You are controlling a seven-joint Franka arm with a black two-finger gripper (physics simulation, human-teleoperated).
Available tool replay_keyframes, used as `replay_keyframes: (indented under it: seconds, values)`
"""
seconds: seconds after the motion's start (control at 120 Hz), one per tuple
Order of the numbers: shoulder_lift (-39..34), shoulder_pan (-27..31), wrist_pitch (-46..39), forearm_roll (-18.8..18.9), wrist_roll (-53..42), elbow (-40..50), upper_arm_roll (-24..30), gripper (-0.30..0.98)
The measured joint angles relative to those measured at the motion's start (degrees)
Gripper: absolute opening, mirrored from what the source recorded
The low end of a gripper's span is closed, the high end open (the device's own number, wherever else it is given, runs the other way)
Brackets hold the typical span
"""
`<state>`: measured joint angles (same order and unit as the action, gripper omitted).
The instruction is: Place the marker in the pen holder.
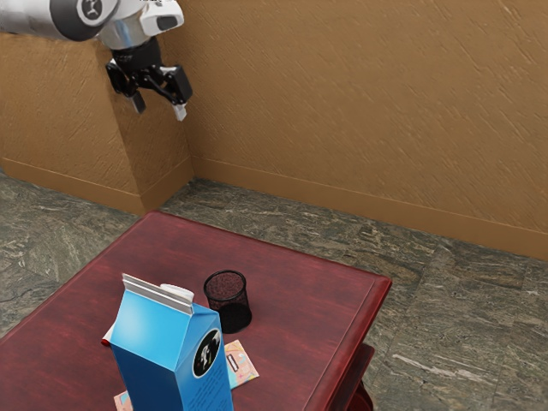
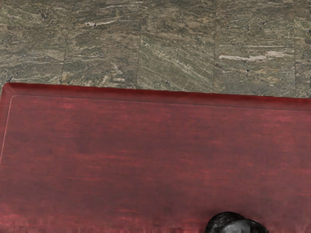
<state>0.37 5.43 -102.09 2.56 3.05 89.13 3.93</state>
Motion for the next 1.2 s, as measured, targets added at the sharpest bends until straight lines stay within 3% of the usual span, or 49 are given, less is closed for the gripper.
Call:
replay_keyframes:
  seconds: [0.267,0.358,0.475,0.742,0.925,1.2]
  values:
    - [0.9,-11.8,6.7,1.9,0.9,3.9,-1.6,0.68]
    - [1.3,-13.6,6.7,2.3,1.5,10.5,-2.3,0.68]
    - [1.3,-10.5,3.2,2.3,2.3,20.1,-3.3,0.68]
    - [2.9,7.1,-9.8,-0.6,3.6,33.8,-3.8,0.69]
    - [6.0,2.4,-17.5,-3.2,4.1,37.6,-3.8,0.68]
    - [10.8,4.4,-24.6,-6.6,3.8,38.7,-5.6,0.68]
